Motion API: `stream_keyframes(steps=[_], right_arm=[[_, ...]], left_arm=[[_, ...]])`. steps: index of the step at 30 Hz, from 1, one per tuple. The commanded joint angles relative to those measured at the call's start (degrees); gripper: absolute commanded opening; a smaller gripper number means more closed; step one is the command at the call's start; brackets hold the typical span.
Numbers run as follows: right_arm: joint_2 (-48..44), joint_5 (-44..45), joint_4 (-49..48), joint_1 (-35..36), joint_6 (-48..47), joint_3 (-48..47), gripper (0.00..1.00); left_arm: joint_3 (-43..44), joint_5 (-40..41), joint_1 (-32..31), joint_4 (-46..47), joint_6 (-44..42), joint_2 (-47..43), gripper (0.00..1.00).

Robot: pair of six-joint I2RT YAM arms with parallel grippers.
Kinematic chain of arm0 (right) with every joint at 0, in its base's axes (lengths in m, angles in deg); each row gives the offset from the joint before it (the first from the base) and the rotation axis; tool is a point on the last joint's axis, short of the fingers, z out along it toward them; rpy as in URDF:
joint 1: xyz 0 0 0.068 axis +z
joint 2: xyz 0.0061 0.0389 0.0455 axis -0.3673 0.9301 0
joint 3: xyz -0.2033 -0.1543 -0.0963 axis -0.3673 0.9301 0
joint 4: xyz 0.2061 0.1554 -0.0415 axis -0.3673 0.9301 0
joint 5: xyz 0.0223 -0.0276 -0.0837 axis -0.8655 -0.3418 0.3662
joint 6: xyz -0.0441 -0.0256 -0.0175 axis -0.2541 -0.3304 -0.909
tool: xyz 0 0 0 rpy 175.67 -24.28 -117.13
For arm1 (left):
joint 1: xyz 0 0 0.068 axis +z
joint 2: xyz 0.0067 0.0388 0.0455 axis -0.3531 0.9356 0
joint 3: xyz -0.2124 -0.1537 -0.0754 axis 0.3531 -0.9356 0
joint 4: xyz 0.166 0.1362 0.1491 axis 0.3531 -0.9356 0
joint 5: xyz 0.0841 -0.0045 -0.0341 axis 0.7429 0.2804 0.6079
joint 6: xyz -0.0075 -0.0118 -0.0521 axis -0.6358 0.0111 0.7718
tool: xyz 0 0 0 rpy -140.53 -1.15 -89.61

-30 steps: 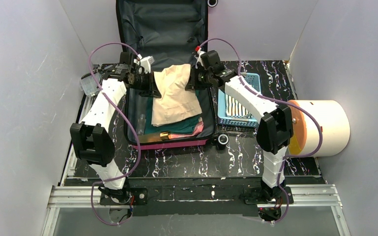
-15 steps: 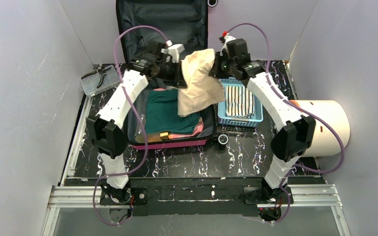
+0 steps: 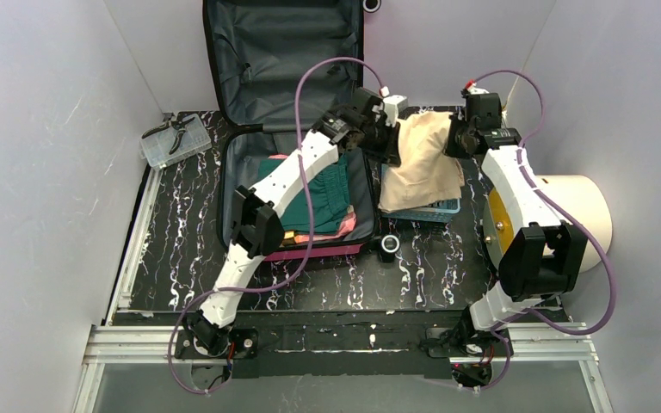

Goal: Open, take out, and arrange the luggage

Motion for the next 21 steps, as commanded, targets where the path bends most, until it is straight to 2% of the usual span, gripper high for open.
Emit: stream_keyframes(steps=[1,7,13,21], right_arm=[[-0.9,0.5,-7.7,-2.3,-1.2,3.4,0.01],[4.4,-4.3,-8.0,-5.0,1.5,3.8,0.01],[7.8,-8.1,-8.0,-5.0,2.9,4.8,0.01],[12.0,-2.2,-7.2,-5.1,1.7,2.5,0.01]], left_arm=[[3.2,3.0,-1.7,3.5,0.4,2.1,0.00],[1.9,5.4,-2.1,6.1,0.2,5.6,0.00],[-0.7,12.1,-2.1,6.7,-4.2,6.3,0.00],[0.0,14.7,-2.3,8.6,-8.2,10.3,0.00]])
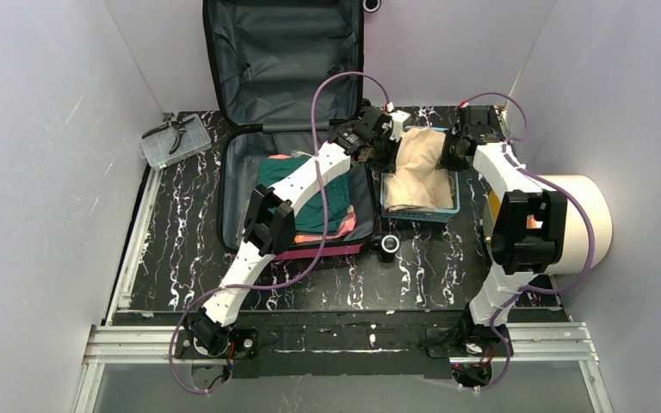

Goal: Open, take out, and arrange the luggage

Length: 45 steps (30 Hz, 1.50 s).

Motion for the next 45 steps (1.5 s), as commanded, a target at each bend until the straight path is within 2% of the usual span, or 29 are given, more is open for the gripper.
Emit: stream_keyframes(steps=[1,4,6,7,9,11,12,14,18,20,23,26,27,31,34,36,40,45], right_arm=[[1.0,4.5,-1.1,-0.3,-0.8,-2.3,0.01],[1.7,7.4,-1.5,-0.4,-1.7,-2.1,0.01],[2.5,8.7,-1.7,-0.4,-2.1,-2.0,0.01],[3.0,8.9,-1.6,-0.3,-2.2,-2.1,0.05],[3.9,8.9,-1.1,-0.3,-2.2,-3.1,0.24],[4.7,8.3,0.0,-0.3,-2.6,-4.5,0.38],[4.9,7.8,0.7,-0.3,-2.9,-5.2,0.44],[5.2,7.3,2.7,0.0,-3.4,-6.9,0.49],[2.5,15.5,3.2,3.4,-5.4,-8.2,0.52],[1.1,21.9,4.3,5.7,-6.8,-8.9,0.58],[-1.3,30.1,4.9,8.4,-8.6,-8.9,0.61],[-3.3,30.5,2.2,9.7,-9.3,-7.2,0.62],[-3.7,28.8,0.6,9.7,-9.2,-6.3,0.59],[-1.7,21.7,-2.2,9.0,-8.7,-6.2,0.33],[2.3,15.6,-2.2,7.7,-7.1,-7.5,0.23],[3.9,14.7,-3.5,6.4,-5.5,-7.3,0.22],[7.0,20.4,-6.3,6.0,-6.5,-7.2,0.21],[12.1,20.7,-7.4,5.5,-5.9,-6.9,0.20]], left_arm=[[0.4,3.3,-0.3,2.5,-4.0,1.6,0.00],[0.4,5.4,-0.7,3.3,-7.1,2.5,0.00],[0.9,6.3,-0.9,3.9,-8.3,3.1,0.05],[1.4,6.4,-0.9,4.0,-8.9,3.3,0.09],[2.0,6.7,-0.9,3.9,-9.7,3.1,0.15],[2.2,6.6,-1.0,3.5,-9.7,2.1,0.19],[2.2,6.1,-1.0,3.1,-9.7,1.4,0.21],[1.8,4.9,-1.5,2.3,-11.6,-0.3,0.25],[1.8,3.7,-3.2,1.1,-14.6,-3.0,0.35],[5.6,3.0,-3.5,-1.1,-14.6,-3.2,0.41],[8.2,2.5,-3.5,-3.2,-14.4,-4.6,0.46],[9.2,0.5,-3.6,-5.1,-13.3,-5.8,0.47],[9.1,0.0,-3.6,-5.7,-12.9,-6.0,0.47],[6.4,-1.4,-3.9,-6.9,-10.6,-6.4,0.40],[3.3,-2.4,-4.1,-6.7,-8.7,-6.6,0.34],[0.4,-3.3,-4.3,-6.3,-8.0,-6.6,0.33],[-6.5,-1.5,-4.4,-3.7,-8.2,-6.0,0.32],[-11.0,-0.4,-4.7,-2.3,-7.4,-3.2,0.32]])
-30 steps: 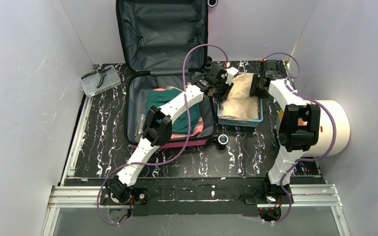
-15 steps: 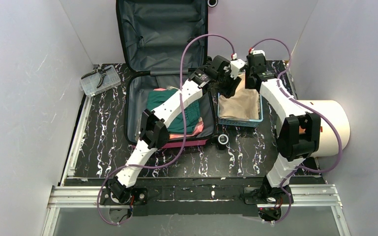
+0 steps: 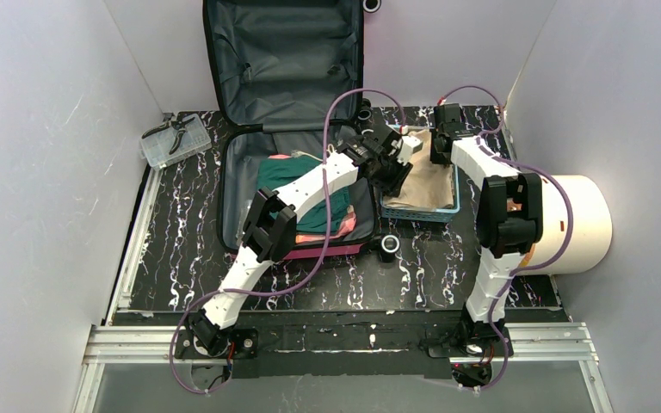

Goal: Open, take out, and arrange the luggage

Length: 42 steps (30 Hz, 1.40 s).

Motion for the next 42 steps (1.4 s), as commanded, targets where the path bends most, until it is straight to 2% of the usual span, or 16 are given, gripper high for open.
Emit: stream_keyframes(steps=[1,10,14,19,23,27,33,37,42], right_arm=[[3.4,1.6,-4.0,-0.7,1.4,-0.5,0.20],[4.7,3.0,-3.6,-2.6,0.6,-0.7,0.24],[0.7,1.1,-2.2,-1.6,-0.1,-2.7,0.30],[-6.8,2.1,-1.0,1.5,0.6,-2.7,0.42],[-12.7,0.7,-0.8,3.2,3.4,-1.9,0.52],[-16.1,-2.0,0.3,6.1,6.0,-2.6,0.58],[-16.3,-6.4,-0.4,20.2,10.0,-2.8,0.69],[-11.7,-12.4,-0.4,26.2,14.3,-3.8,0.72],[-5.7,-14.4,1.0,29.0,17.1,-4.5,0.73]], left_arm=[[-2.8,1.6,-0.5,0.8,0.9,1.7,0.32],[-2.5,6.4,0.2,0.4,-3.5,2.0,0.31],[2.4,5.3,0.2,-0.8,-4.8,0.8,0.36],[14.0,-4.7,0.7,-6.1,-3.0,-3.0,0.57],[15.9,-9.8,3.3,-8.9,-1.1,-9.0,0.72],[4.5,-11.7,9.2,-9.6,2.7,-19.2,0.81],[-20.2,-8.2,20.9,-11.3,2.9,-36.1,0.87],[-36.2,-10.1,31.0,-12.0,5.9,-40.7,0.89],[-49.2,-9.5,37.1,-9.1,5.9,-42.3,0.84]])
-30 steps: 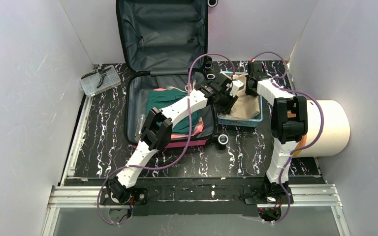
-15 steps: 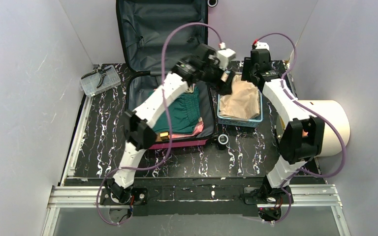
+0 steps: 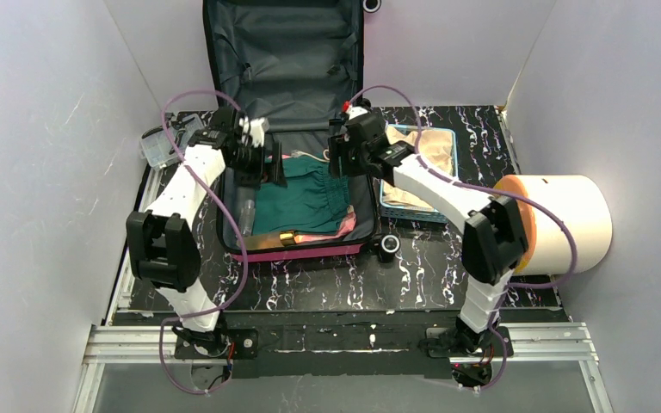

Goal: Open, take out, and arrange the luggage

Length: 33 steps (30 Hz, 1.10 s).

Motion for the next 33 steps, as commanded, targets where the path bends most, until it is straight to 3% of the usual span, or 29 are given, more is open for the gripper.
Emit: stream_keyframes(steps=[1,13,18,22,26,30,33], right_arm=[[4.1,-3.7,0.8,0.0,4.7,-1.6,0.73],[15.6,-3.5,5.6,-0.4,4.9,-6.0,0.83],[16.8,-13.8,2.9,-2.6,7.0,-4.0,0.81],[16.2,-19.7,-2.8,-5.4,9.8,0.5,0.64],[16.3,-22.1,-3.4,-5.6,9.5,0.2,0.50],[16.7,-23.6,-3.5,-5.7,9.7,-0.7,0.23],[15.8,-22.1,-2.9,-5.7,9.0,-1.5,0.12]], left_arm=[[-9.0,-1.0,3.4,-0.4,0.7,-0.2,0.83],[-8.6,1.9,5.7,1.8,-1.6,11.1,0.81],[-6.8,0.6,5.7,3.1,-1.1,13.9,0.76],[-6.2,-3.9,5.7,3.1,0.2,14.5,0.72],[-6.4,-1.4,5.7,3.1,-0.5,15.1,0.73],[-6.4,0.1,5.7,3.0,-1.5,13.5,0.73],[-5.9,0.6,5.7,3.0,-2.6,11.4,0.74]])
